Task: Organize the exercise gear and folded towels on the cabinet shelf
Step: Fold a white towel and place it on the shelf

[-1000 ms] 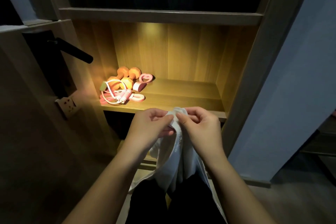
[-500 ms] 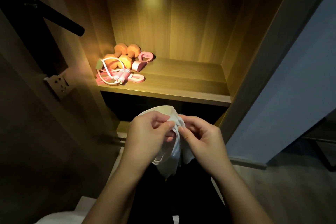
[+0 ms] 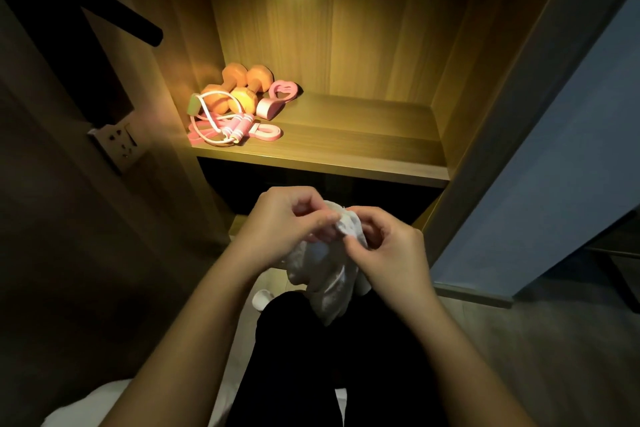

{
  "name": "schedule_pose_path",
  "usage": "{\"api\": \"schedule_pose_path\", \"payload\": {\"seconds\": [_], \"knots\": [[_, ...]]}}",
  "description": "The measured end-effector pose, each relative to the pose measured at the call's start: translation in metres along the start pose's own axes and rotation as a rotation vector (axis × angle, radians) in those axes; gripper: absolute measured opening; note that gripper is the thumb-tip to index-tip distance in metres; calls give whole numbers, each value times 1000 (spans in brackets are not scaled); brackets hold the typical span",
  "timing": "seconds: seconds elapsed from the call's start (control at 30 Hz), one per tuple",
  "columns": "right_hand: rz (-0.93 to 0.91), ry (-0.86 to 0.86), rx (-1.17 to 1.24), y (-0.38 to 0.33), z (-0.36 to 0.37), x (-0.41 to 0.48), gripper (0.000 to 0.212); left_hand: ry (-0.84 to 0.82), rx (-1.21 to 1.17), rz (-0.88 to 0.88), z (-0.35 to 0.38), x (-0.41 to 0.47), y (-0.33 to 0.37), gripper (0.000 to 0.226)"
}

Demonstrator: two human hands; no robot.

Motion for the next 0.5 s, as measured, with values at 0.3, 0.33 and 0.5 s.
{"api": "schedule_pose_path", "payload": {"seconds": [0.3, 0.33, 0.5], "knots": [[-94, -89, 131, -17, -23, 34, 39, -258, 348, 286, 14, 34, -9, 69], [-110, -84, 153, -23, -28, 41, 39, -239, 357, 313, 11, 42, -1, 59], [-108, -66, -25, -46, -43, 78, 32, -130, 335, 379, -6, 81, 37, 25]]}}
Point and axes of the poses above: each hand's wrist, its own x-axis towards the middle knuckle, its own z-axis out of the palm, y = z × x, the point moved 4 cm from there along x, towards the middle knuckle, and after that the axes turned 12 degrees about x, right-handed, at the moved point
